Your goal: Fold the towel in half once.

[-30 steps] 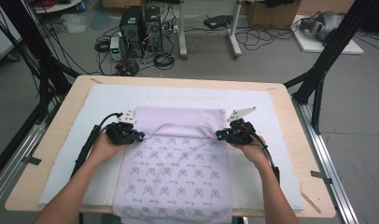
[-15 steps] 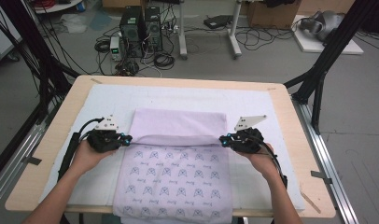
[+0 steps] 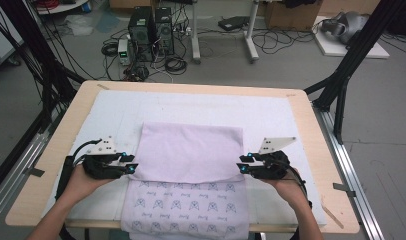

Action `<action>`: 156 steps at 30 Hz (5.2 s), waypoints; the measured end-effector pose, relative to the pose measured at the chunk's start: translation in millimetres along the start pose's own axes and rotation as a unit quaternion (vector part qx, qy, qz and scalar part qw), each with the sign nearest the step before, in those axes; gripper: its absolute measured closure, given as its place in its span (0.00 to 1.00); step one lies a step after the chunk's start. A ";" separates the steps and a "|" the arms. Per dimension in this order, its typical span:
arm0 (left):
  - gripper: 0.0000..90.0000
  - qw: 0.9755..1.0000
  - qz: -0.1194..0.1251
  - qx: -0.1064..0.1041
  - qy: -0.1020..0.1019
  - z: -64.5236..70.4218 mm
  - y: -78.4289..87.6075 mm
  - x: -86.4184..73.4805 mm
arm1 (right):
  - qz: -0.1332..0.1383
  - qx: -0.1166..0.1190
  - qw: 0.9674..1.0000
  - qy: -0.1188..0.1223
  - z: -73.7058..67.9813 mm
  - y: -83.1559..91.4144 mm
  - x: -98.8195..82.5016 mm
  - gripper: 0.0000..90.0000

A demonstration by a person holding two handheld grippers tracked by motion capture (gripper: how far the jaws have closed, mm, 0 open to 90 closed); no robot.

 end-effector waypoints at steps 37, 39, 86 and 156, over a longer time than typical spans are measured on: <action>0.96 0.999 0.004 -0.005 -0.039 29.8 5.3 -11.9 | 0.006 0.030 0.999 0.038 -34.1 -3.9 -10.8 0.96; 0.96 0.999 0.007 -0.012 -0.039 35.5 8.8 -14.3 | 0.007 0.031 0.999 0.040 -39.1 2.0 -11.9 0.96; 0.94 0.988 0.035 0.090 0.123 -102.9 -54.8 19.3 | -0.064 -0.040 0.996 -0.036 84.2 -87.7 0.2 0.88; 0.73 0.998 -0.002 0.065 0.021 -28.7 -29.0 -17.2 | -0.057 -0.028 0.998 -0.008 17.4 -48.3 -15.7 0.64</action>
Point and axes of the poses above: each handheld gripper's, and its own axes: y roughly backward along the jaws, x roughly out of its top, z roughly to its right, the point moved 2 cm from there along -y, roughly forward along the jaws, and after that the axes turned 12 degrees about -x, right-handed, at the moved point
